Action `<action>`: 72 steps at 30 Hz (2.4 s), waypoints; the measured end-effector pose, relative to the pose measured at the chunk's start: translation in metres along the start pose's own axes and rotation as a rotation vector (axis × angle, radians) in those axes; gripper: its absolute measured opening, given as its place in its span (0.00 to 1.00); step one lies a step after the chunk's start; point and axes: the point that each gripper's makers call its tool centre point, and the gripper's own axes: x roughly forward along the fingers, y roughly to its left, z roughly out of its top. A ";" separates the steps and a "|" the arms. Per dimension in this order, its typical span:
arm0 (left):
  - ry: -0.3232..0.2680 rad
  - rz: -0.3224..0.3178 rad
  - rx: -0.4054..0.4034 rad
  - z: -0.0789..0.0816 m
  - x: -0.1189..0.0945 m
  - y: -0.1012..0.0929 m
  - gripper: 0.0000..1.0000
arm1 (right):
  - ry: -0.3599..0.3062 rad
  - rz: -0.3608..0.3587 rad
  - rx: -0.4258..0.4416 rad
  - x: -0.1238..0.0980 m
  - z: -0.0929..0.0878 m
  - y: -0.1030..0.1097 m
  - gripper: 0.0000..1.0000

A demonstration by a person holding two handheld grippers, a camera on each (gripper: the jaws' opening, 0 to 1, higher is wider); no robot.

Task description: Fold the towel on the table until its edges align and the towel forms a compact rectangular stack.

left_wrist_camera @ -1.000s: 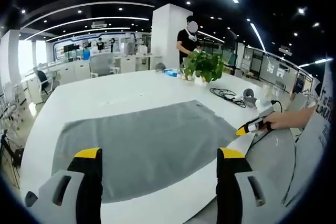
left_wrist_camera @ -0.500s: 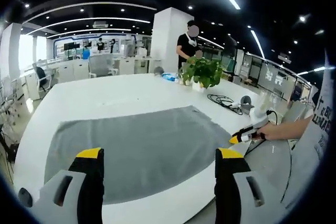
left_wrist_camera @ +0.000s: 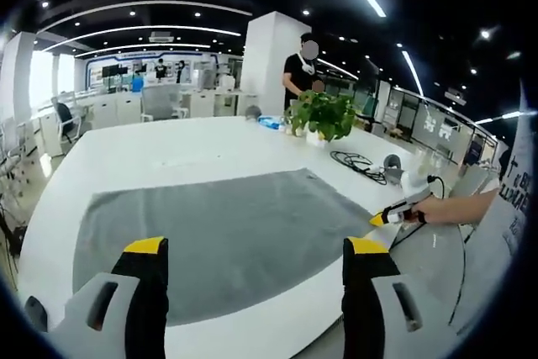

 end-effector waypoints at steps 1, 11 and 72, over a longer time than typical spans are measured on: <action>0.001 -0.001 0.001 0.000 0.001 0.000 0.87 | 0.002 -0.007 0.005 -0.003 -0.001 -0.003 0.01; 0.010 -0.025 0.016 0.003 0.008 -0.007 0.87 | -0.015 -0.068 0.020 -0.013 0.006 -0.037 0.01; 0.165 -0.681 0.003 0.051 0.290 -0.163 0.70 | -0.152 0.085 -0.514 -0.030 0.090 0.099 0.01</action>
